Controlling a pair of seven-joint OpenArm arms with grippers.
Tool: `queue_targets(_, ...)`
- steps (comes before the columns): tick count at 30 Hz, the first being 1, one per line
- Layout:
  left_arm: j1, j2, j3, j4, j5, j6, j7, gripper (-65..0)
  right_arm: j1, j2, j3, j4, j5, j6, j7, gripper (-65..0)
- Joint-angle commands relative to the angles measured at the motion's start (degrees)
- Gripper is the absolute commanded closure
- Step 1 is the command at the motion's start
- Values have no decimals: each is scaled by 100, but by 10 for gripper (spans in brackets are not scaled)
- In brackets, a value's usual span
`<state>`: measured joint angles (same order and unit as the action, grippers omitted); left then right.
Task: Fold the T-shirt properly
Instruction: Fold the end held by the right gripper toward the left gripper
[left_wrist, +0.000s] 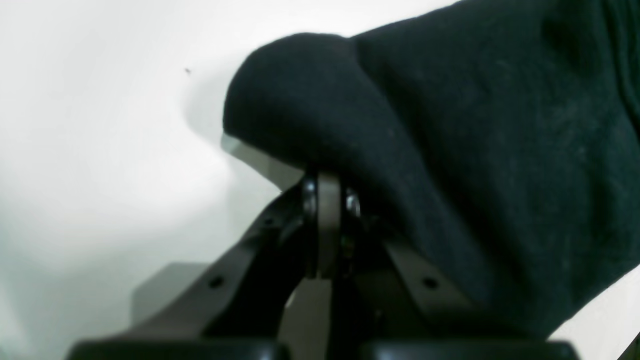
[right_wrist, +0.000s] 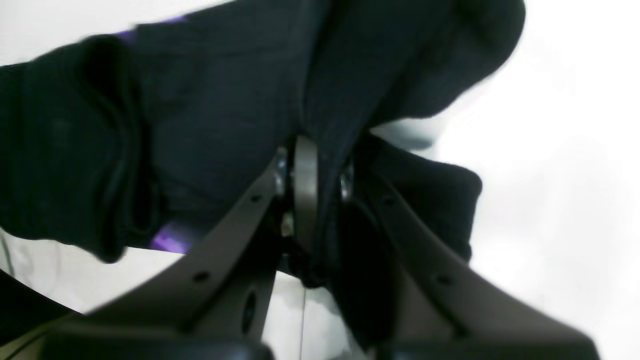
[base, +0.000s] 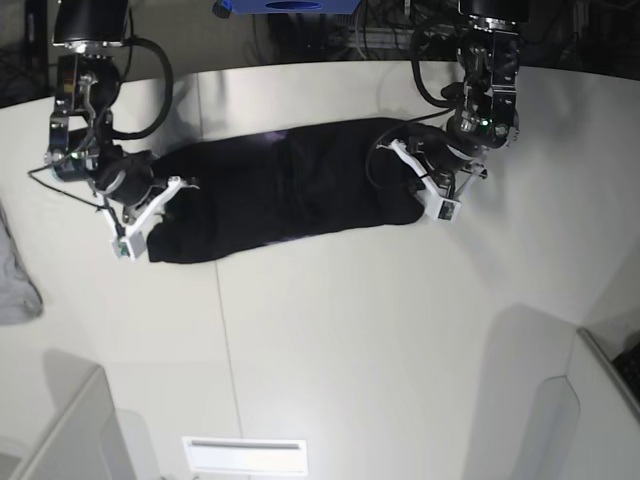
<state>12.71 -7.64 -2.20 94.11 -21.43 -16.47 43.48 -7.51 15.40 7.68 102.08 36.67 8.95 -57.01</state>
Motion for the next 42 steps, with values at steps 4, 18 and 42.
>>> queue_targets(4,-9,-5,4,106,-6,-10,87,0,113,56,1,416,74,-3,-219,0)
queue_targets(18,8,-32,321,502,38,-1,87,0,61,-577,-17,1357,92,-12,-1019,0)
queue_targets(42,70,-67,347,458,46,-1,87,0,-106,-1105,19,1374,1648,-442,-967,0)
